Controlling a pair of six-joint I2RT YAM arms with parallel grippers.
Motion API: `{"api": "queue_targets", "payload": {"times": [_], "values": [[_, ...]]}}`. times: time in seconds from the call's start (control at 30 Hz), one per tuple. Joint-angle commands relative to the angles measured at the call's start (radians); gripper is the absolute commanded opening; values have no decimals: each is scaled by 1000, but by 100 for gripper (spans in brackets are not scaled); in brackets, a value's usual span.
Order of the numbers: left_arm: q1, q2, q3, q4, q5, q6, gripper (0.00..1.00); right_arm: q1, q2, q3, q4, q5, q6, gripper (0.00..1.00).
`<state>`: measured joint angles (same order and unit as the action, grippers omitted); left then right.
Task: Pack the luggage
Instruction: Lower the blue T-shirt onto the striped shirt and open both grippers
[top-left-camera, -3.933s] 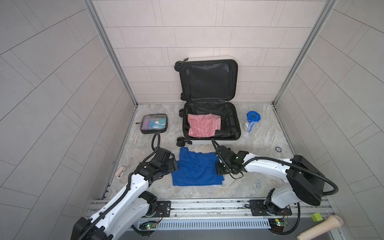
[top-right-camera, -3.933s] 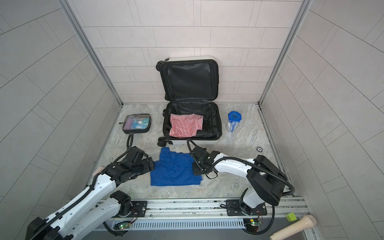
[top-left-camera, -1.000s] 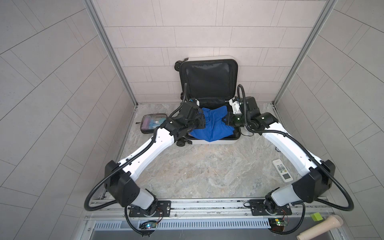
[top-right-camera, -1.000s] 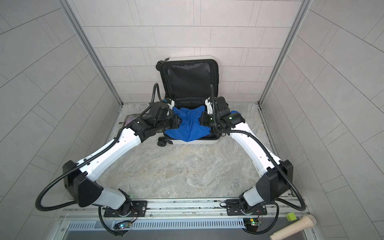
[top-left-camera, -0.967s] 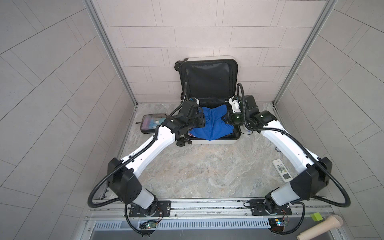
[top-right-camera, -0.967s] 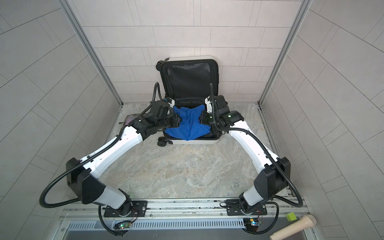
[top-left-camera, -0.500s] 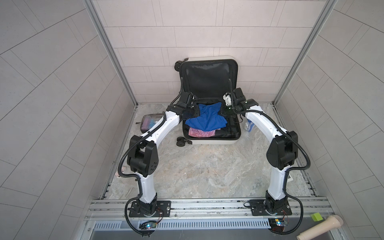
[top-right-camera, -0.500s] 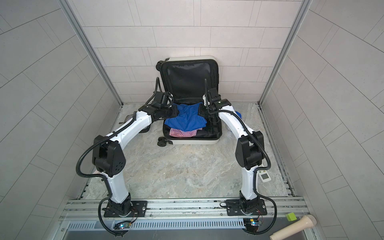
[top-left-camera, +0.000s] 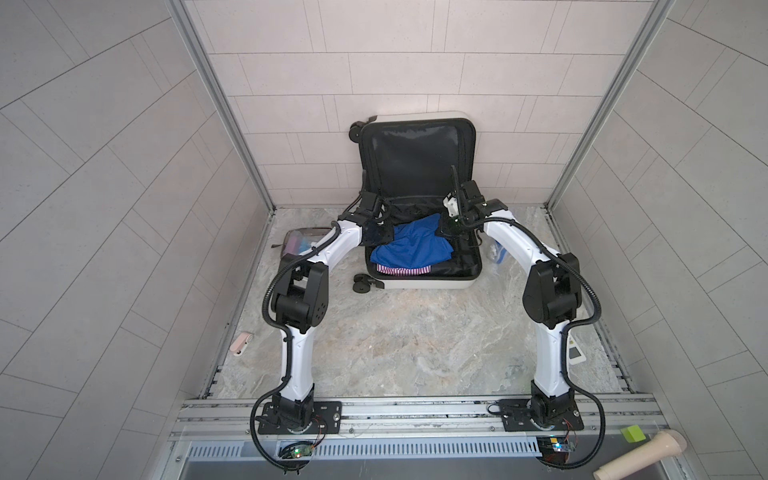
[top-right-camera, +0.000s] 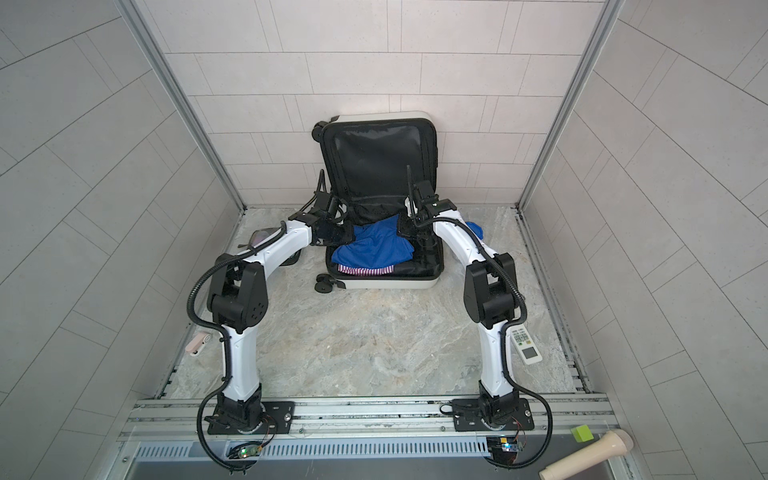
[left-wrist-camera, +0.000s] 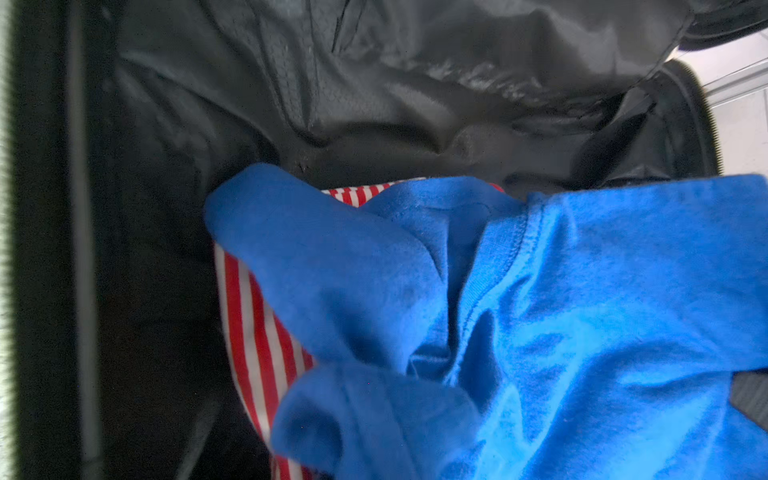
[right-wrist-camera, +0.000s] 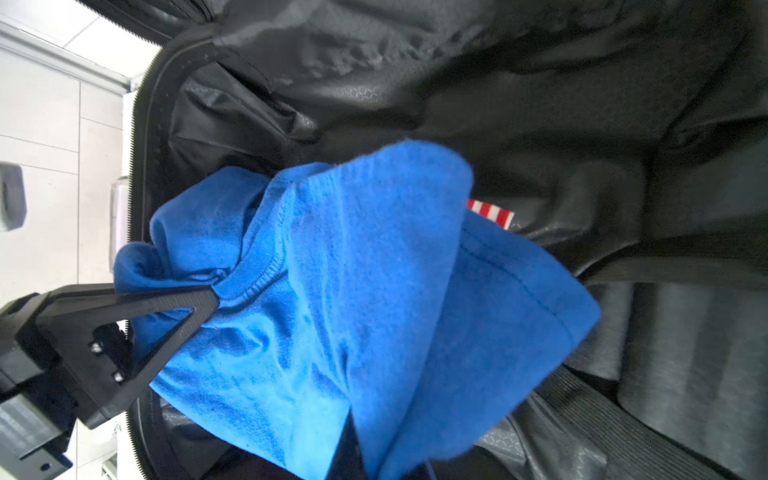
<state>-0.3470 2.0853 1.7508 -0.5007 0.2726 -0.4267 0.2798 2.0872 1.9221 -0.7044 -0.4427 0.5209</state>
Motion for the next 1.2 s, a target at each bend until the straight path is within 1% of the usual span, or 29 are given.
{"api": "queue_targets", "payload": {"times": [0.0,0.13,0.27,0.3,0.37,0.43,0.47,0.53,0.6,0.73,0.97,1.17], "values": [[5,21,45,-19,-9,22,0,-16,18,-3,-3,22,-21,0],[5,41,59,-30,-19,23,0,-25,47,3,-4,19,-21,1],[5,59,86,-56,-35,26,0,-30,62,5,-4,23,-22,12],[5,62,92,-60,-40,28,3,-30,63,4,-4,23,-24,16],[6,59,98,-65,-47,28,18,-30,63,2,-5,22,-27,26],[6,52,104,-71,-59,27,37,-29,57,3,-5,26,-31,35],[6,45,107,-73,-63,27,43,-30,53,2,-5,28,-33,39],[6,28,108,-77,-73,28,53,-30,42,4,-4,30,-35,47],[6,7,111,-84,-91,25,59,-30,34,6,-7,36,-36,53],[6,-38,115,-103,-132,7,64,-30,22,19,-24,50,-39,61],[6,-76,124,-154,-190,-15,71,-33,-10,30,-58,87,-54,67],[6,-72,132,-162,-163,-14,75,-34,-55,28,-85,114,-73,70]]}}
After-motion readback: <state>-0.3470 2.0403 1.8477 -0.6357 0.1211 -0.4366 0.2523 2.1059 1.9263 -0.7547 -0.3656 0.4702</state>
